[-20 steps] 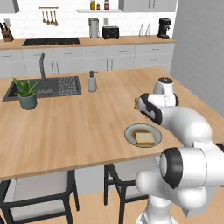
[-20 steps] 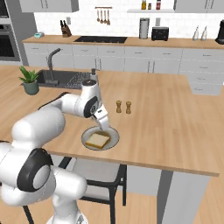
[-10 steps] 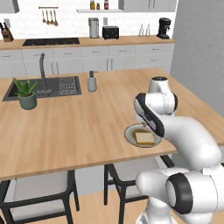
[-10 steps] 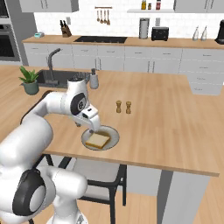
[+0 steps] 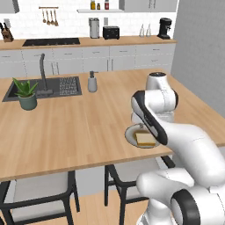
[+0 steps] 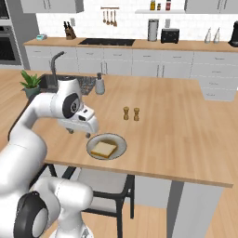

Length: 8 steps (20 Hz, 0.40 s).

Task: Start the toaster. Once the lever pops up, take the bread to the plate on the dining counter.

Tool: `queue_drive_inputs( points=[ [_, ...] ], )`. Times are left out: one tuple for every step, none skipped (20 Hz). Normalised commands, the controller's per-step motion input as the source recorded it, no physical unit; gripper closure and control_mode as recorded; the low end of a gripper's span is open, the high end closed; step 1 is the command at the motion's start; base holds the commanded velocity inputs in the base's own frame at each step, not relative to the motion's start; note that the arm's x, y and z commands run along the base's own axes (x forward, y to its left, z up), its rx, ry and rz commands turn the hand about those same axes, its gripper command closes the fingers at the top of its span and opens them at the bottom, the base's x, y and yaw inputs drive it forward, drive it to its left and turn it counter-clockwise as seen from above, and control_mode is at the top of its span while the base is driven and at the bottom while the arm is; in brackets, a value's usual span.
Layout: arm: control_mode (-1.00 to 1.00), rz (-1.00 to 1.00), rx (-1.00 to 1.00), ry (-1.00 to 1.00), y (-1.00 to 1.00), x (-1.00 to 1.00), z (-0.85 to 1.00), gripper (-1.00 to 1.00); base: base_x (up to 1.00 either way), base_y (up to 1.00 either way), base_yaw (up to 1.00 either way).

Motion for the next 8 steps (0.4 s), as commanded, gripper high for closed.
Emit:
queue_drive_inputs(
  points=[
    [-1.0, 0.08, 0.0, 0.0, -0.06, -0.24, 0.37, -1.0, 0.0, 0.0, 0.0],
    [-1.0, 0.08, 0.0, 0.0, -0.08, -0.29, 0.36, -1.0, 0.0, 0.0, 0.0],
    [-1.0, 0.07, 0.01, 0.0, -0.09, -0.31, 0.36, -1.0, 0.0, 0.0, 0.0],
    [-1.0, 0.07, 0.03, 0.0, -0.15, -0.32, 0.49, -1.0, 0.0, 0.0, 0.0],
    [-1.0, 0.06, 0.03, 0.0, -0.19, -0.39, 0.51, -1.0, 0.0, 0.0, 0.0],
    [-1.0, 0.07, 0.04, 0.0, -0.25, -0.41, 0.4, -1.0, 0.0, 0.0, 0.0],
    [-1.0, 0.07, 0.05, 0.0, -0.28, -0.41, 0.26, -1.0, 0.0, 0.0, 0.0],
    [-1.0, 0.07, 0.05, 0.0, -0.27, -0.41, 0.24, -1.0, 0.0, 0.0, 0.0]
  ],
)
